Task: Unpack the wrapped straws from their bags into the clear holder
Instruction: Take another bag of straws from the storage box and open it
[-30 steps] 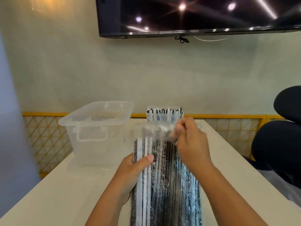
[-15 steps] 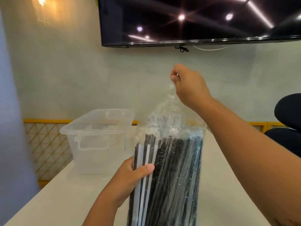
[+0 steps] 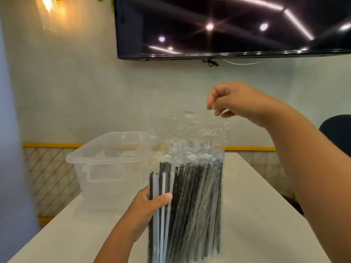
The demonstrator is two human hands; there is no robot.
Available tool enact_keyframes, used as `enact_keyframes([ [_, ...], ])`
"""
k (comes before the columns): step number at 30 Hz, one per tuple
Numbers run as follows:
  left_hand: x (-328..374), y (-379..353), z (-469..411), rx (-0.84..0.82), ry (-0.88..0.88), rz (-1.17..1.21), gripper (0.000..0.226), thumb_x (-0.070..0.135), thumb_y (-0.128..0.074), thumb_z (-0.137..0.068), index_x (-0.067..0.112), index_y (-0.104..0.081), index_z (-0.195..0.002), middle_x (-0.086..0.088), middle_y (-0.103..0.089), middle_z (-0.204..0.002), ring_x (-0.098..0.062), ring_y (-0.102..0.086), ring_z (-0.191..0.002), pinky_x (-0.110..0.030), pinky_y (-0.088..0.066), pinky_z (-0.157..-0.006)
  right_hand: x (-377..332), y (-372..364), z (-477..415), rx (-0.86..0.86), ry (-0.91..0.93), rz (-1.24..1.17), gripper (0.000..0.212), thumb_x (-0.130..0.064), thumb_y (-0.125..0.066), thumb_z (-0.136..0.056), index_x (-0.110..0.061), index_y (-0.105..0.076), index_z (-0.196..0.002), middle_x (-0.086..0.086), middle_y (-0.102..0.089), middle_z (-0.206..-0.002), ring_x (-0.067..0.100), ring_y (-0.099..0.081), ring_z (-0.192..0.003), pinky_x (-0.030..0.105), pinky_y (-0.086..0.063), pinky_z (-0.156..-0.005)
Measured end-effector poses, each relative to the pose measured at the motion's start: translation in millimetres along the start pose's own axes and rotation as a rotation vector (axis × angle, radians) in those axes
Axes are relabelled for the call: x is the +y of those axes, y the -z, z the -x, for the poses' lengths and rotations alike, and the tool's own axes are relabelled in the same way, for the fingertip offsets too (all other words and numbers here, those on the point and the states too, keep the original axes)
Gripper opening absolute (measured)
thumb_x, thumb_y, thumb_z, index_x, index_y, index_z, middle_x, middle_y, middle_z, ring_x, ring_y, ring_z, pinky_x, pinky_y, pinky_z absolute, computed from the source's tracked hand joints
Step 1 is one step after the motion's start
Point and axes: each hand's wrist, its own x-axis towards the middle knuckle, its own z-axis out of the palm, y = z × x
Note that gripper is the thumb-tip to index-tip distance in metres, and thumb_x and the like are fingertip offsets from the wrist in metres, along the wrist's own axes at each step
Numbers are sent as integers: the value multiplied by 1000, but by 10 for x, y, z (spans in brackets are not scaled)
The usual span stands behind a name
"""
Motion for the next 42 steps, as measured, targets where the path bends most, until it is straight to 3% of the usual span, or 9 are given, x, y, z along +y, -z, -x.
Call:
enact_keyframes([
  [3,-8,8,-43,-6,14,-3,18,13,-66,-83,16,-64,-101,-7,-72,-93,-22,-67,-91,-31,-52,-77,37,70,112,-225,-33,166,22,-5,-54,-86,-18,-69,-77,-14,-65,-75,4,-56,-78,28,-44,-82],
  [6,-10,10,-79,-34,7,-19,26,18,-76,-77,16,-65,-100,-7,-73,-92,-24,-68,-91,-32,-52,-80,90,62,135,-255,-75,251,25,-7,-54,-88,-21,-71,-76,-9,-68,-103,8,-56,-103,33,-41,-94],
  [11,6,30,-103,-58,-12,-45,43,30,-80,-64,16,-65,-102,-2,-74,-87,-21,-69,-91,-33,-52,-82,124,105,125,-109,-60,61,21,-3,-49,-90,-20,-61,-82,4,-66,-103,18,-57,-97,33,-45,-83],
  [17,13,35,-156,-45,0,-53,30,20,-74,-77,16,-64,-105,-3,-74,-90,-22,-69,-92,-36,-52,-85,98,86,108,-324,-136,234,31,-2,-49,-89,-17,-69,-72,0,-62,-118,16,-54,-114,35,-53,-81],
  [24,27,50,-226,-64,16,-40,36,19,-76,-74,13,-64,-107,-6,-74,-96,-22,-68,-94,-33,-51,-84,58,10,2,-459,-265,465,24,-11,-49,-93,-20,-70,-99,-4,-61,-116,13,-51,-116,29,-53,-83],
  [31,123,37,-229,-36,2,-94,22,8,-66,-83,18,-62,-102,-2,-72,-90,-20,-67,-89,-30,-53,-79,71,-15,-47,-405,-304,463,38,-9,-67,-84,-10,-60,-121,1,-67,-96,14,-64,-83,25,-56,-72],
  [36,607,-41,-244,166,-206,-267,54,34,-62,-85,34,-38,-133,9,-48,-126,-16,-49,-114,-40,-41,-101,56,-73,-56,-407,-334,426,61,-29,-79,-70,-5,-57,-121,5,-64,-96,20,-66,-93,27,-57,-73],
  [40,1220,-215,-206,220,-510,-356,30,34,-55,-90,38,-43,-118,10,-37,-136,-7,-34,-123,-29,-29,-97,45,-141,-81,-384,-349,411,62,-35,-78,-68,-1,-58,-116,16,-66,-106,24,-66,-98,29,-57,-76],
  [42,1440,-303,-258,188,-521,-507,18,39,-50,-92,38,-54,-110,7,-33,-146,-9,-27,-134,-31,-25,-105,35,-186,-97,-363,-355,410,63,-35,-79,-68,1,-58,-116,17,-66,-106,25,-67,-97,30,-57,-76],
])
